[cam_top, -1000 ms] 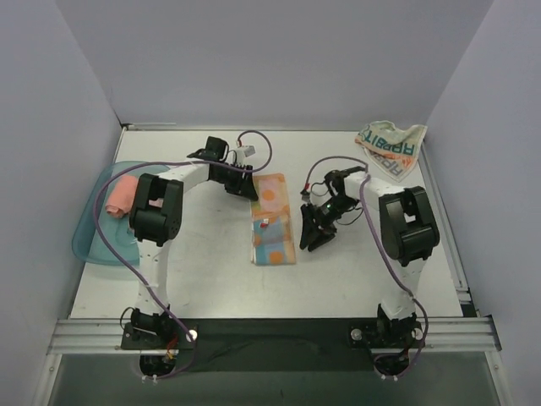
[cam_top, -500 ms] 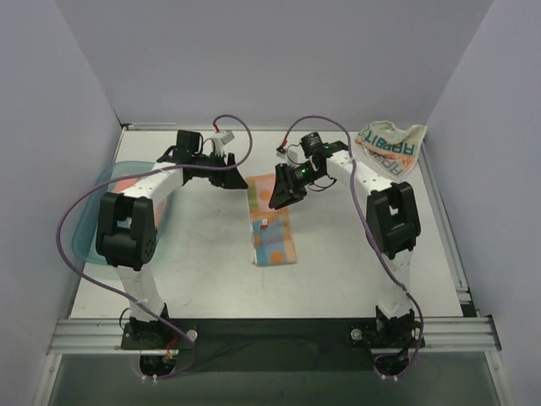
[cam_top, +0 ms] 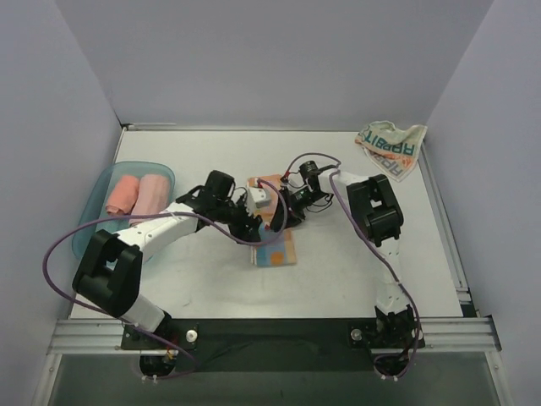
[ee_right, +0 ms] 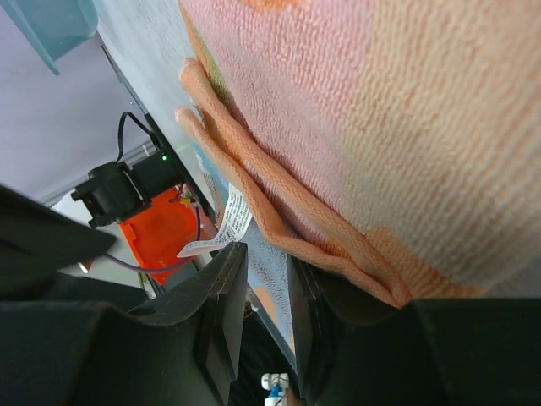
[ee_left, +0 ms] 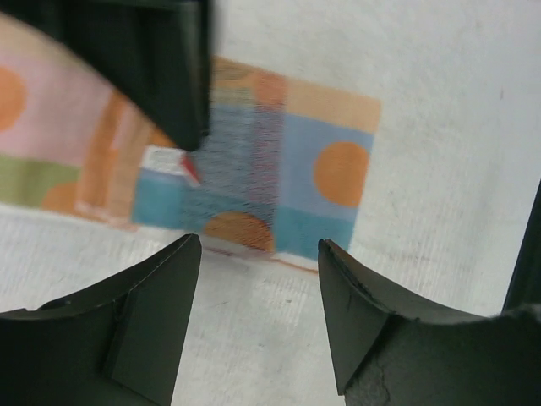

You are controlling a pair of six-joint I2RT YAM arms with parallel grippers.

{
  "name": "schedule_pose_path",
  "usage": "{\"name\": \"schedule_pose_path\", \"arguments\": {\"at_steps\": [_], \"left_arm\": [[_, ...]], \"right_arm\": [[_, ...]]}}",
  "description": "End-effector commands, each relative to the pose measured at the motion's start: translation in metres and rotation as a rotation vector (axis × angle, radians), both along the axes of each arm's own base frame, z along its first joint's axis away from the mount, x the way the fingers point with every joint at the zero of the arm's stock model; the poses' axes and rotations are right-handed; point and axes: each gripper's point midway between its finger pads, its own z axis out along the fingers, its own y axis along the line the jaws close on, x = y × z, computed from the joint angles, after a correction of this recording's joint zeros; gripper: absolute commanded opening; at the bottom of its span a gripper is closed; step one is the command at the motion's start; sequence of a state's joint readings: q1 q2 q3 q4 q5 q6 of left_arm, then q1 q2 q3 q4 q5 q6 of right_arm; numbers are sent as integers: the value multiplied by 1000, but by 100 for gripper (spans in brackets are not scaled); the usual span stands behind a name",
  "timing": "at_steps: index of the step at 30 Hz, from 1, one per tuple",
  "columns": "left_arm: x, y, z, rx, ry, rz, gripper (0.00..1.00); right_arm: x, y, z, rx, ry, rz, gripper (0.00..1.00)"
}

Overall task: Roll the towels
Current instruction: Fold the towel, then roll the towel

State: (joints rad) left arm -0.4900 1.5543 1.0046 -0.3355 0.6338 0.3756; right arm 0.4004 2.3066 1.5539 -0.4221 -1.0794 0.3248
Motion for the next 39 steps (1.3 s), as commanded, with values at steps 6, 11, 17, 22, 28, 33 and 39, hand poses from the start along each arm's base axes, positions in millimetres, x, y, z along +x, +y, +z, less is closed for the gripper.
{"name": "schedule_pose_path", "arguments": {"at_steps": [6,11,17,22,28,33,39], "left_arm": [[-27,-16,-31,282,-316,-272,65],[-50,-35,-46,341,-361,-394,60],[-73,-41,-65,402,-389,-498,55],[-72,-39,-83,454,-383,-492,50],[-87,-41,-84,421,-301,-514,22],[-120,-49,-55,305,-127,-555,2],[-134,-53,-19,146,109,-507,0]], "right_arm": [[-3,-10,-24,-81,-6,-15,27],[-1,-10,-24,-76,-5,-17,27],[0,-12,-23,-85,-22,-18,27],[-2,-15,-26,-89,-17,-16,27],[-13,-19,-27,-96,-27,10,26],[-27,-20,-19,-90,-63,56,26],[-37,-21,5,-68,-128,91,27]]}}
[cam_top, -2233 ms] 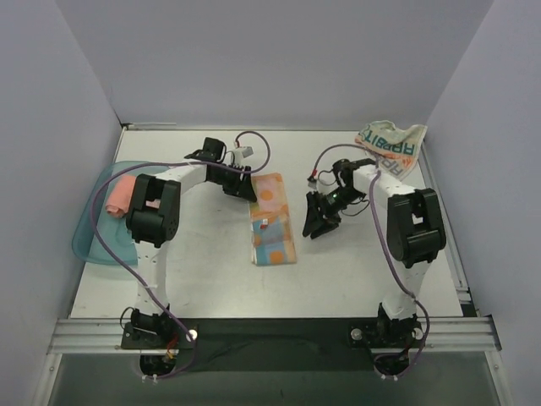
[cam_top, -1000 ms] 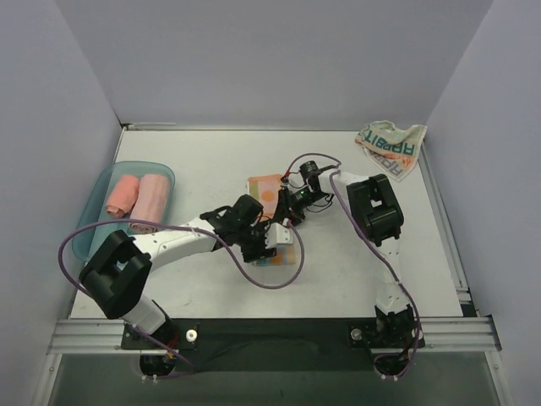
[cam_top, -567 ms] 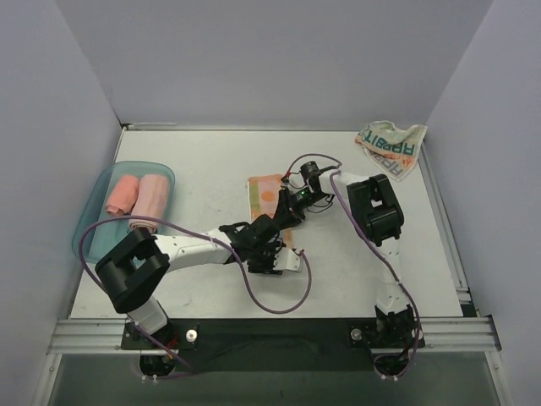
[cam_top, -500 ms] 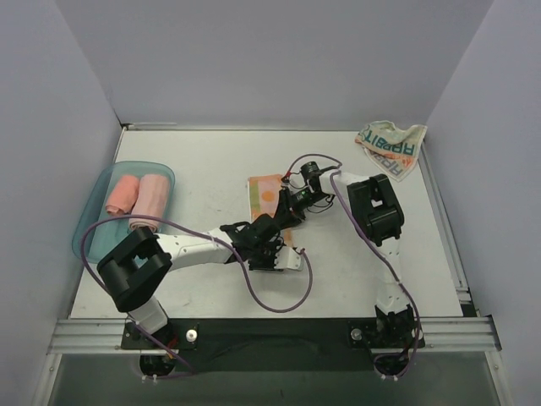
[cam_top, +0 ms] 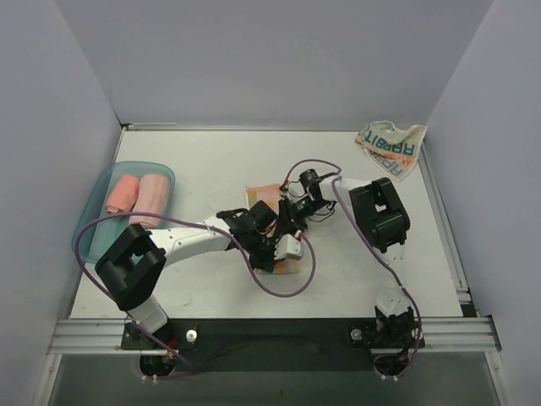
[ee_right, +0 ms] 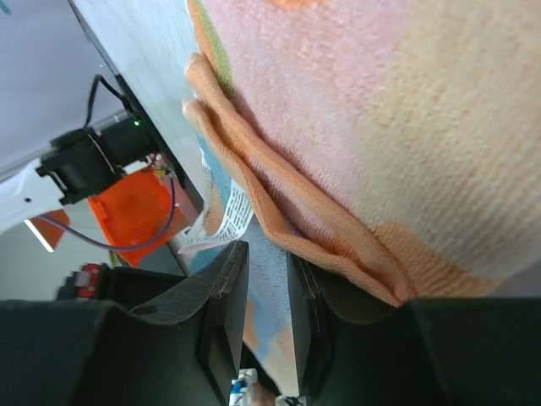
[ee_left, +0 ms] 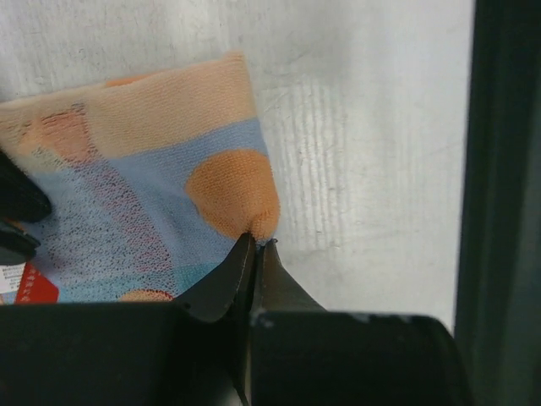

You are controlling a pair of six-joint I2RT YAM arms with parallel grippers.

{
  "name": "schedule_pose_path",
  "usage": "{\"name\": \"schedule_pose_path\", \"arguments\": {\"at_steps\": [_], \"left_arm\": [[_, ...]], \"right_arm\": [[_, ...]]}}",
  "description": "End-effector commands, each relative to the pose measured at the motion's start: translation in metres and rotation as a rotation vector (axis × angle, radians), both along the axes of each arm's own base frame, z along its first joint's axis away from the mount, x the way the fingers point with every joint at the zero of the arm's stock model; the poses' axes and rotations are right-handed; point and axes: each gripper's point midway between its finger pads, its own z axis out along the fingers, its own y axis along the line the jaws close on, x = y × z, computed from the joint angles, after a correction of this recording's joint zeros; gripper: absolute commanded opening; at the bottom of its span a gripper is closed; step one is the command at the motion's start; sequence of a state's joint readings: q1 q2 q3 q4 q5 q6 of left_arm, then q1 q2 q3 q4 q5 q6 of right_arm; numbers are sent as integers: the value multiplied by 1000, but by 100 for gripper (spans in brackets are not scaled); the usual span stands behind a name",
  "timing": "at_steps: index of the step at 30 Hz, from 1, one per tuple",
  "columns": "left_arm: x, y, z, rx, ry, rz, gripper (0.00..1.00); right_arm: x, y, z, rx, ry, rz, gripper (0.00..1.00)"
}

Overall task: Roll the towels
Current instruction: Roll the towel

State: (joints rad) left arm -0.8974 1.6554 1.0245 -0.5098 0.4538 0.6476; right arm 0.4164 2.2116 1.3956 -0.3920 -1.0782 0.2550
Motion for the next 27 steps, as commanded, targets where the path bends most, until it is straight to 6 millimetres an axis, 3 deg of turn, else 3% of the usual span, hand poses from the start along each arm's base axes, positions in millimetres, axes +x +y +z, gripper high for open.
{"name": "schedule_pose_path", "arguments": {"at_steps": [1,3,4,5,10,16,20,27], "left_arm": [[-21,-5,43,-102,238,38,0],[-18,-5,51,-127,312,73,0],[-5,-5,55,-143,331,105,0],[-6,-5,59,-159,378,110,0],[10,-3,65,-196,469,162,0],[18,-2,67,-213,519,191,0],[45,4,66,-224,508,252,0],[89,7,61,-235,498,325,0]], "right_arm": [[-5,-12,9,-68,-102,40,27],[-2,-11,28,-40,-155,50,27],[1,-12,34,-36,-175,46,28],[11,-11,47,-24,-234,42,29],[49,-13,63,-46,-341,2,31],[64,-9,23,-107,-285,3,30],[50,-9,-9,-145,-222,34,27],[36,-12,-23,-175,-217,75,26]]}}
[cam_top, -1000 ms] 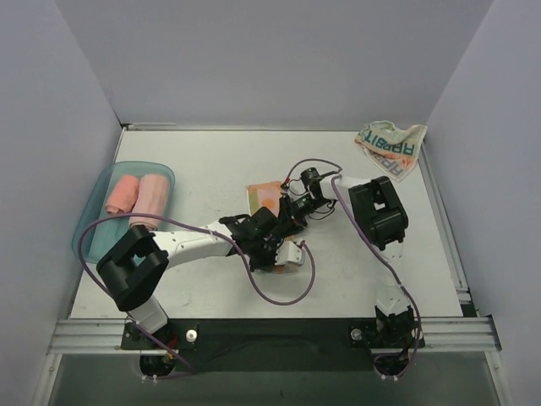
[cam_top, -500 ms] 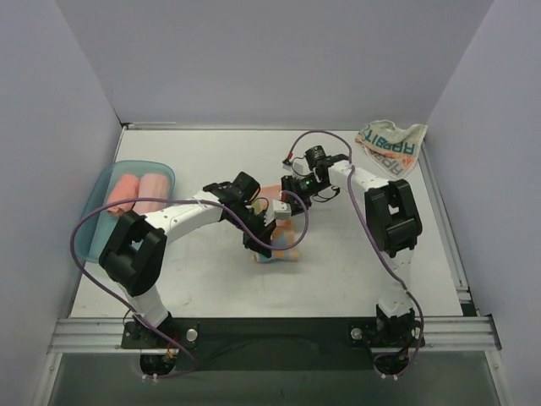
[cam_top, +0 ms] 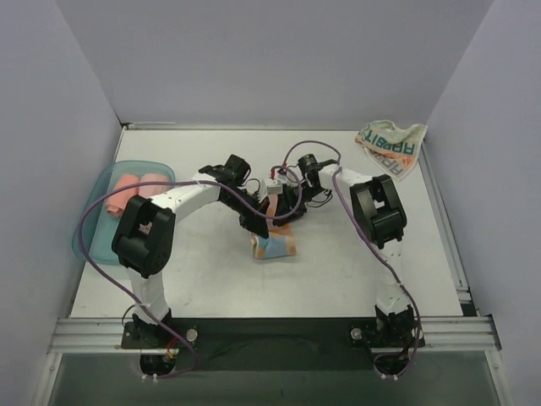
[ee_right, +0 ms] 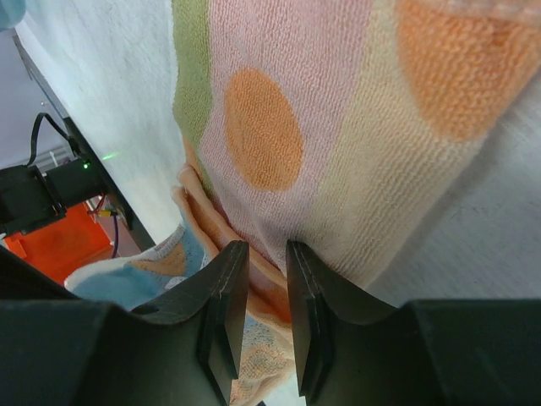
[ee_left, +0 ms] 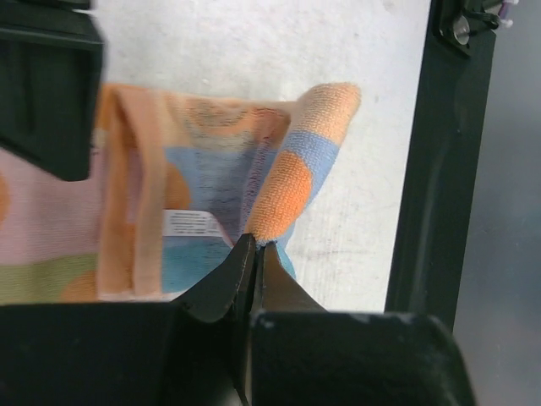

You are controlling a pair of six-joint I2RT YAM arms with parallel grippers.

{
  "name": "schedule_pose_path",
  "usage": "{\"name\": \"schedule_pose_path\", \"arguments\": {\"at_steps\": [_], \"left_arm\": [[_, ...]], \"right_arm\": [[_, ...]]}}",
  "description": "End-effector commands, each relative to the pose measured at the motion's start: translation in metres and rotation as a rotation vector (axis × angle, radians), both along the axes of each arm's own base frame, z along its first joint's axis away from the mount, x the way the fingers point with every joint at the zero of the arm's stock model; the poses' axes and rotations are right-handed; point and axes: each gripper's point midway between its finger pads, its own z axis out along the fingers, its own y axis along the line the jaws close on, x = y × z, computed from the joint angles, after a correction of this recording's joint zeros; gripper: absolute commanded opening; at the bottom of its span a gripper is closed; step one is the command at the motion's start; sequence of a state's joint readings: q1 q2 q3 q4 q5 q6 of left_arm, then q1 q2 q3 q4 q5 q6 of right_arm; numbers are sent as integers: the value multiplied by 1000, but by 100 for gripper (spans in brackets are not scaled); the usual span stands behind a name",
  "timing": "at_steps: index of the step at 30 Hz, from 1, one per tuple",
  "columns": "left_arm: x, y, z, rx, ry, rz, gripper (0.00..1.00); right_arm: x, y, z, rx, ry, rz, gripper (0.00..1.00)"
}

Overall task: Roll the towels
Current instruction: Roll the towel

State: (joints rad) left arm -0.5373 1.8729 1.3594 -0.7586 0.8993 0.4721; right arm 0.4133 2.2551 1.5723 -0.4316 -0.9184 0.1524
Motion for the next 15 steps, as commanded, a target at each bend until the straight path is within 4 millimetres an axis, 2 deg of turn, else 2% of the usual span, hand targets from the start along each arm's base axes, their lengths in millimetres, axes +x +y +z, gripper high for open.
{"name": "schedule_pose_path", "arguments": {"at_steps": [1,6,9,15], "left_arm": [[20,-4,4,-31,2,15,0],[40,-4,-13,-6,3,42,2],[50,-2,-29,21,-3,51,4],[59,-2,-47,35,24,72,7]], "right_arm": [[-16,-12,-18,-93,10,32,26],[-13,-10,-11,-84,-8,35,26],[-9,-8,-2,-71,-17,28,28],[-2,-7,31,-32,-33,-9,45]]}}
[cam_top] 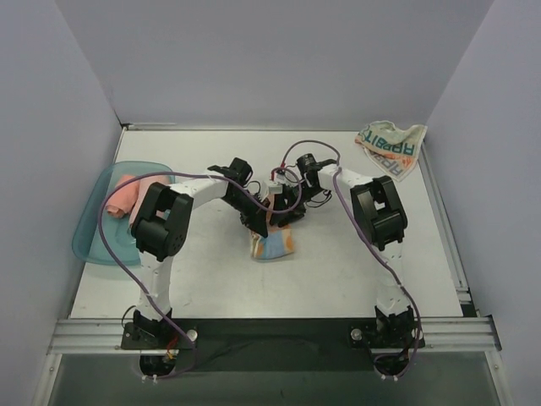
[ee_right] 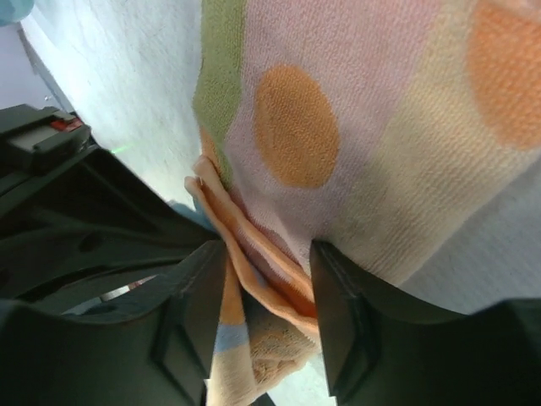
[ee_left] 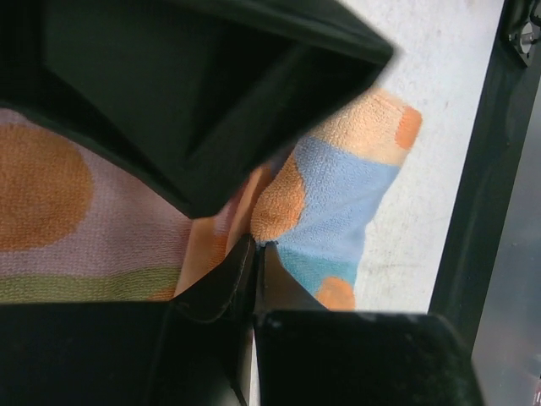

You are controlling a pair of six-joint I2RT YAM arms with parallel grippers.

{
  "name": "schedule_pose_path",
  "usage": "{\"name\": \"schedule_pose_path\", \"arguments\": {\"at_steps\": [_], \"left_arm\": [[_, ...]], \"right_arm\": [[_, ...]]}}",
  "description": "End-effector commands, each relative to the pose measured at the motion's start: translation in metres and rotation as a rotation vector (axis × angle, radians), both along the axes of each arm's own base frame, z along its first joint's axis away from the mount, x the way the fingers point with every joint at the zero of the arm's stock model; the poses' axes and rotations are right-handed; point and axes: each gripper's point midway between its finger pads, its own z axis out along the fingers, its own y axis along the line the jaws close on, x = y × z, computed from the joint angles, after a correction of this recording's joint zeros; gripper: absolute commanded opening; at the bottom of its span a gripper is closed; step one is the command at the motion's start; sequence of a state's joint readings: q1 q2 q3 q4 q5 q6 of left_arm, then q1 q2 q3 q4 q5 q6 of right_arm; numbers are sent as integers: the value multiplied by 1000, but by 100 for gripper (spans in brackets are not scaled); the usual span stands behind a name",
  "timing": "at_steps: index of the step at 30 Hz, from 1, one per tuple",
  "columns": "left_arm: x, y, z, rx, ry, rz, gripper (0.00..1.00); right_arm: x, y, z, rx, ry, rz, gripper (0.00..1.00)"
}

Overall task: Roll the towels
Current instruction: Roll the towel

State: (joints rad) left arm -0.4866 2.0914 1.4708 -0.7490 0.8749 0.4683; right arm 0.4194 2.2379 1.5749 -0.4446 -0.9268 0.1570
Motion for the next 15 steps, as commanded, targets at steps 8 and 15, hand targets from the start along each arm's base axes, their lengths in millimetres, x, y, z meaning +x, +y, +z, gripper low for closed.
{"name": "schedule_pose_path", "arguments": {"at_steps": [8,15], "left_arm": [[21,-4,-10,-8,-28,24,9],[25,-4,-13,4,-12,50,10]], "right_arm": [[2,-44,50,36,50,-133,50],[-33,-42,61,122,174,-124,49]]}}
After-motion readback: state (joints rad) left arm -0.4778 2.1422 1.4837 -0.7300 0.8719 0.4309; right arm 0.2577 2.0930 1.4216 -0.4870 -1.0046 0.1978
